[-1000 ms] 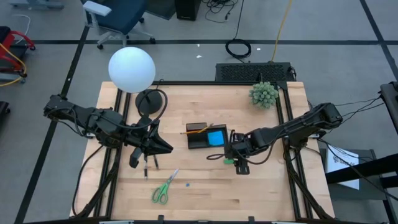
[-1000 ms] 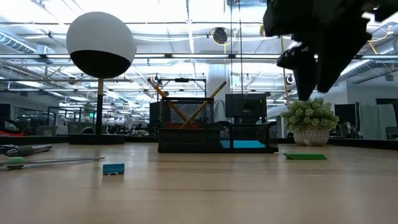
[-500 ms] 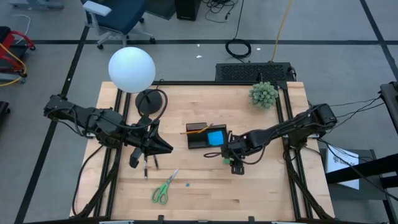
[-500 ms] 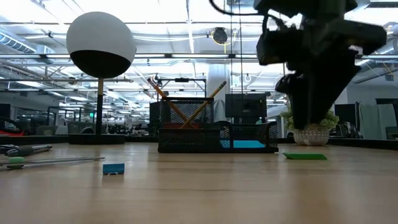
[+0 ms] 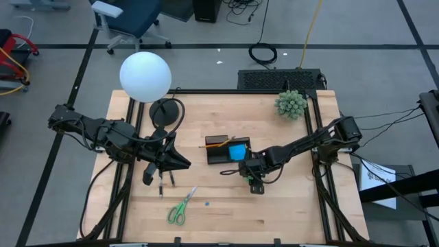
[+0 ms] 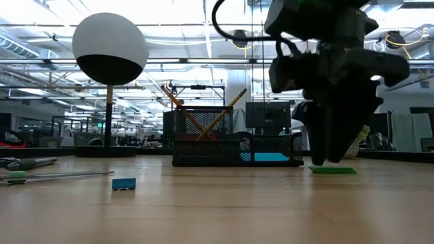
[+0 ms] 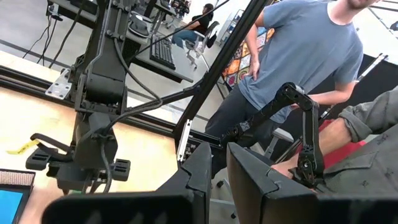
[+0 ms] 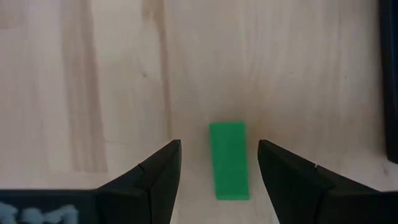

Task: Pick and place office supplies into organizer
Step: Put the green eraser into the desk organizer

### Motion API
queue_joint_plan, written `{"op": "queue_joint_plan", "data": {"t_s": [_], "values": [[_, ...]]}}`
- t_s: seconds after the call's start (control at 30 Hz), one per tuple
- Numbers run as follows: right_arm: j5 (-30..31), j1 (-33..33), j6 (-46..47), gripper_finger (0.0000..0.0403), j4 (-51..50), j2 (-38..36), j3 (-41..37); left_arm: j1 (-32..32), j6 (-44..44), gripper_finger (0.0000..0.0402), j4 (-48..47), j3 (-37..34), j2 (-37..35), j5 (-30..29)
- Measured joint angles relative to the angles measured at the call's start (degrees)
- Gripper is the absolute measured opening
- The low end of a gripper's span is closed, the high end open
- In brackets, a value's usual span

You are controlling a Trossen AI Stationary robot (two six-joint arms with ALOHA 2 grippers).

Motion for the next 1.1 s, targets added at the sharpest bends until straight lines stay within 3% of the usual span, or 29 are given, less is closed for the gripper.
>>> {"op": "queue_joint_plan", "data": {"t_s": [0.4, 0.83, 1.1], "values": [[-1.3, 0.0, 3.5, 0.0201, 0.2, 1.4, 0.1, 0.0, 0.0, 0.0047, 0.0, 0.0, 0.0, 0.0], [1.9, 1.1, 9.7, 0.0124, -1.8, 1.5, 0.1, 0.0, 0.0, 0.0047, 0.0, 0.0, 0.0, 0.0], [2.1, 2.0, 10.0, 0.0116, -2.1, 1.5, 0.1, 0.0, 0.0, 0.0047, 0.0, 0.0, 0.0, 0.0]]}}
